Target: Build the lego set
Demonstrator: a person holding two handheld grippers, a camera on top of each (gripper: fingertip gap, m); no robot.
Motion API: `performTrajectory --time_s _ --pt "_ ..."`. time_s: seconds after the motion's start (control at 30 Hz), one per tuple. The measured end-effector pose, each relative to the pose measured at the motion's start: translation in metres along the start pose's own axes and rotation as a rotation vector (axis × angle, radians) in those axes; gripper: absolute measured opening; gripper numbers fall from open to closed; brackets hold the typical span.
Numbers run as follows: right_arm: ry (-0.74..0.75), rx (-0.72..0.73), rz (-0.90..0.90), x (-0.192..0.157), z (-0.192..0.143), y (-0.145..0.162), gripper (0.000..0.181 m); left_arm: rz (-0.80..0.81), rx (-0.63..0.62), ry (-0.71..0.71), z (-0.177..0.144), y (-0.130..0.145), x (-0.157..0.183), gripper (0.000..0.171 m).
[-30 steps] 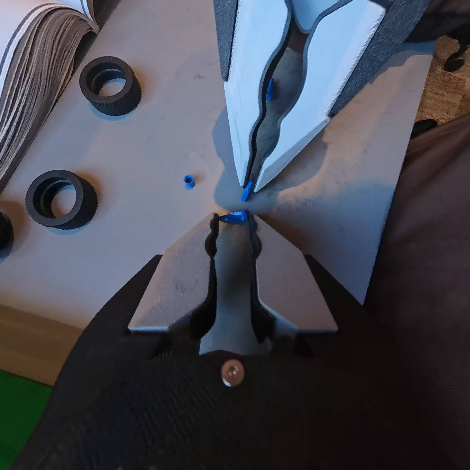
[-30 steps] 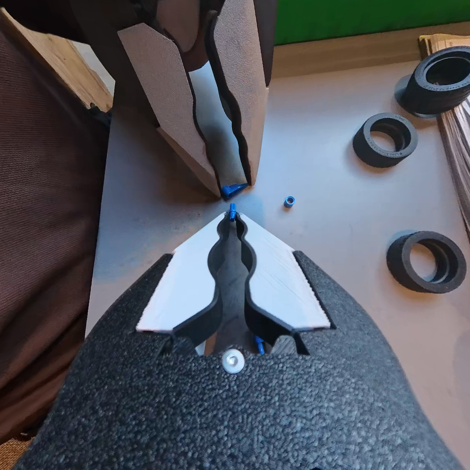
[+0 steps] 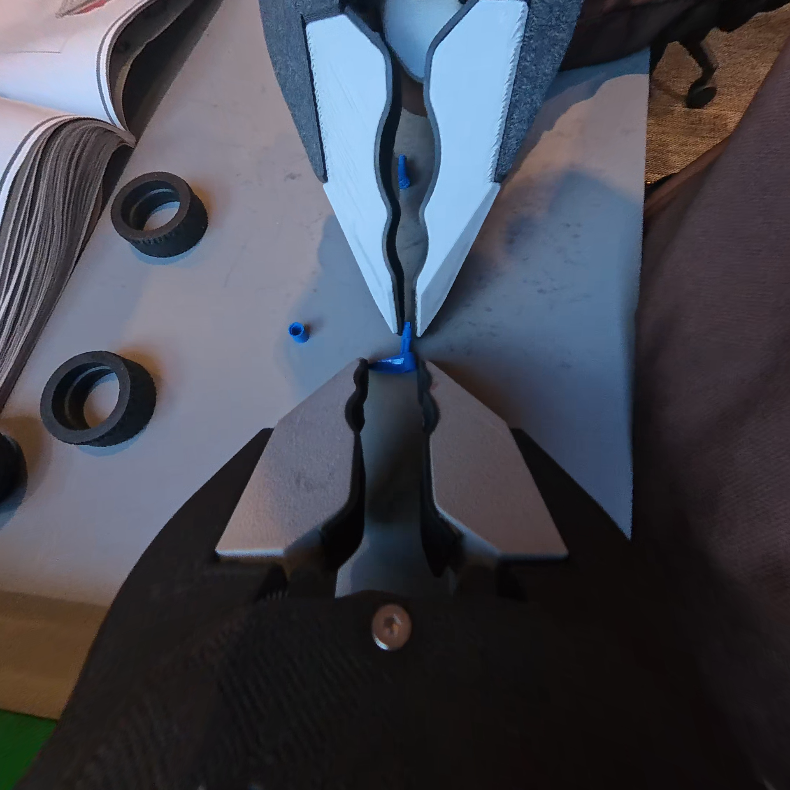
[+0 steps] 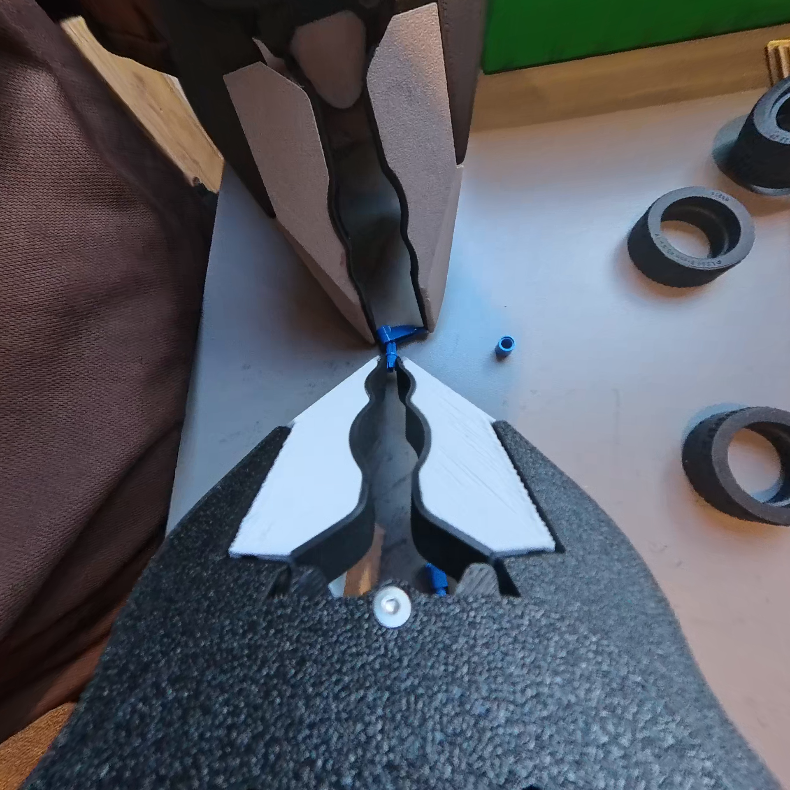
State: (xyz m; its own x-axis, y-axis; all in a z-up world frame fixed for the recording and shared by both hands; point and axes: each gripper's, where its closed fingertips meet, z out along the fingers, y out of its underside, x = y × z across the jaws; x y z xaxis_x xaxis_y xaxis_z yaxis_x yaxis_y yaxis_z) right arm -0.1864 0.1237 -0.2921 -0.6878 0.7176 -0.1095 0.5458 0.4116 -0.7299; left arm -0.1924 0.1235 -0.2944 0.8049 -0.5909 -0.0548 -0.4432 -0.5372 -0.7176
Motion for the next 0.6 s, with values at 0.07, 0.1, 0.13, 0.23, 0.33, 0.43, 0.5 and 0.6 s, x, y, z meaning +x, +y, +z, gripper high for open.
performTrajectory --time_s 0.07,0.1,0.13,0.23,0.33,0.43,0.5,0.6 --pt "-0.014 -0.003 0.025 -0.0002 0.0001 0.0003 0.004 0.005 0.000 0.001 0.0000 -0.0001 0.0001 0.020" --pt "-0.023 -0.002 0.038 -0.0003 0.0000 0.0002 0.004 0.013 0.001 -0.001 0.0000 -0.0002 0.0001 0.020" --pt "-0.035 0.000 0.054 -0.0005 -0.0002 0.0001 0.004 0.024 0.002 -0.004 0.0001 -0.0004 0.0002 0.020" --pt "-0.102 -0.004 0.128 -0.0014 -0.0005 0.0007 0.004 0.050 0.005 -0.001 0.0004 -0.0010 0.0006 0.020" --pt "-0.183 -0.020 0.212 -0.0030 0.0001 0.0023 0.004 0.087 0.010 0.000 0.0003 -0.0014 0.0011 0.020" --pt "-0.233 -0.025 0.268 -0.0041 0.0009 0.0024 0.004 0.098 0.012 0.012 0.0002 -0.0013 0.0019 0.020" --pt "-0.251 -0.024 0.291 -0.0043 0.0011 0.0018 0.004 0.104 0.014 0.016 0.0002 -0.0013 0.0020 0.020" --pt "-0.272 -0.023 0.310 -0.0048 0.0010 0.0013 0.004 0.101 0.015 0.036 0.0005 -0.0013 0.0022 0.019"
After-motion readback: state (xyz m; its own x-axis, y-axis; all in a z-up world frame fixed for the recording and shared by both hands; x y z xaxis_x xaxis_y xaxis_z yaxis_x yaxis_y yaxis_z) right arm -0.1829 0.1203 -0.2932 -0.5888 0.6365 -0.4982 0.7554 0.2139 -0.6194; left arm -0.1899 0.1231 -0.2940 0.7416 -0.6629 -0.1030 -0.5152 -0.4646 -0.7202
